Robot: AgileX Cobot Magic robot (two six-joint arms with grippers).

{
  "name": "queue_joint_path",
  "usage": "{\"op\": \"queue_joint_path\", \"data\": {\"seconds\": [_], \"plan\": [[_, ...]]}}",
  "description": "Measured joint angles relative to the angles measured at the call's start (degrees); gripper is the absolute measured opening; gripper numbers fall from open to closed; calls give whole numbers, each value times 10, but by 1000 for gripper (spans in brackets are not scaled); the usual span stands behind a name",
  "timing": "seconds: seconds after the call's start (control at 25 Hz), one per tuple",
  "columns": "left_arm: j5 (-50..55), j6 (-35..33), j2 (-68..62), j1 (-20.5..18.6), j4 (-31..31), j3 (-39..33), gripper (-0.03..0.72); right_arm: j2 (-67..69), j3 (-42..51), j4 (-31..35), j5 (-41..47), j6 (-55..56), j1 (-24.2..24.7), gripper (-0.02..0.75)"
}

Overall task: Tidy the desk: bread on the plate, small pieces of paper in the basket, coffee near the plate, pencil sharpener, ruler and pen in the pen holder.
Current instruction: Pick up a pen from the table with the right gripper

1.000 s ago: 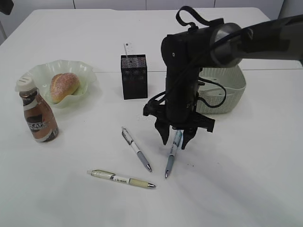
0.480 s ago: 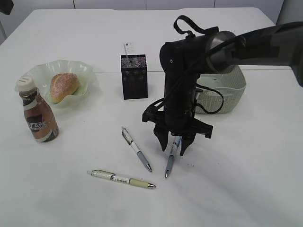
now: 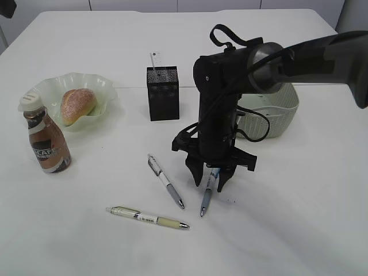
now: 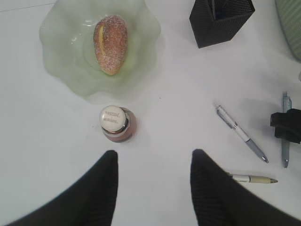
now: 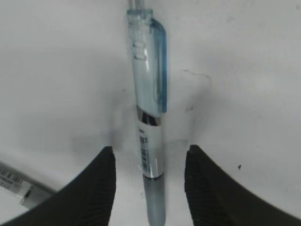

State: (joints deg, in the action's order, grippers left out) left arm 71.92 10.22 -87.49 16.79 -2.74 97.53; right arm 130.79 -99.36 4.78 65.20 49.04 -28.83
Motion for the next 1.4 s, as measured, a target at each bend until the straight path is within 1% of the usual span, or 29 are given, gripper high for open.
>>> {"op": "queue_joint_path", "data": {"seconds": [1.08, 1.4], "plan": [[0, -4, 0, 0, 0, 0, 370, 1, 0, 4, -7, -7, 0, 351], [0, -5, 0, 0, 0, 0, 370, 11, 0, 18, -10, -9, 0, 351]]}}
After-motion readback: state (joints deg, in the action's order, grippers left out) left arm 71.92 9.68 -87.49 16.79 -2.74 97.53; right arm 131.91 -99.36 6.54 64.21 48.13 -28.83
